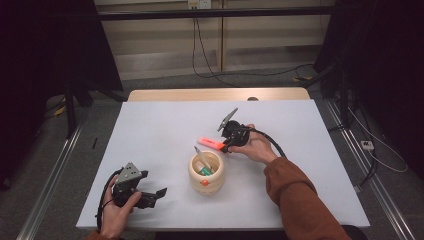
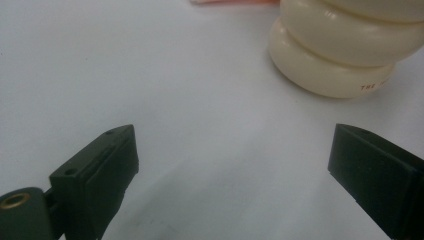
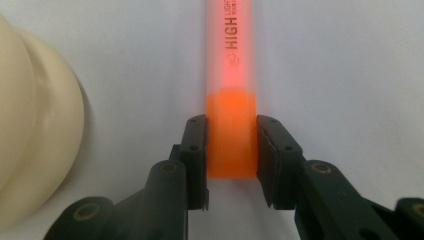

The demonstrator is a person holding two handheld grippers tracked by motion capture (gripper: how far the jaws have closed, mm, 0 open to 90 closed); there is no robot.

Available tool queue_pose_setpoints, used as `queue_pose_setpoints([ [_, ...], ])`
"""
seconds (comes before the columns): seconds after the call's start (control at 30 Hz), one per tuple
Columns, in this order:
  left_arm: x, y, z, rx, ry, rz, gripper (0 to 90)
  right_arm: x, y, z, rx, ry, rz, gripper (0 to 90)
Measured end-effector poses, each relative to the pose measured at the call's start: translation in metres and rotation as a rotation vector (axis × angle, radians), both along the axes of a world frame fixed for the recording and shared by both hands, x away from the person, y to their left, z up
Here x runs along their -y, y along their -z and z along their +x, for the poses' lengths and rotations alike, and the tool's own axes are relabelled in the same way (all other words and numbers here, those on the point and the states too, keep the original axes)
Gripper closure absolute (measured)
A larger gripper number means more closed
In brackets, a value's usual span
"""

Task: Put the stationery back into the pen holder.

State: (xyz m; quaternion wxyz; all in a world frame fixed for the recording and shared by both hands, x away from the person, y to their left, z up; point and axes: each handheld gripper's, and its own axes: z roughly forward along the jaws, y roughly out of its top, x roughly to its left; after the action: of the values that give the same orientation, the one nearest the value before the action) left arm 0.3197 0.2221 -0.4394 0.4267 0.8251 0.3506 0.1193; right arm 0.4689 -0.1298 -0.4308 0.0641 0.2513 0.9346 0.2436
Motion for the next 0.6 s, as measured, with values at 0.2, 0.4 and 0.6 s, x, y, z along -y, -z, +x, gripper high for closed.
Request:
queue_pose_setpoints([
  [0.2, 0.001, 0.0, 0.0, 0.003, 0.008, -0.005, 5.5, 0.01, -0.009, -0.004, 0.006, 0.028, 0.036, 68.2],
  [0.4, 0.0, -0.001, -0.001, 0.006, 0.006, -0.007, 5.5, 0.025, -0.02, -0.015, 0.028, 0.045, 0.094, 68.1],
  [0.6, 0.001, -0.002, -0.001, 0.013, 0.01, -0.004, 5.5, 0.041, -0.021, -0.023, 0.018, 0.069, 0.107, 68.1],
])
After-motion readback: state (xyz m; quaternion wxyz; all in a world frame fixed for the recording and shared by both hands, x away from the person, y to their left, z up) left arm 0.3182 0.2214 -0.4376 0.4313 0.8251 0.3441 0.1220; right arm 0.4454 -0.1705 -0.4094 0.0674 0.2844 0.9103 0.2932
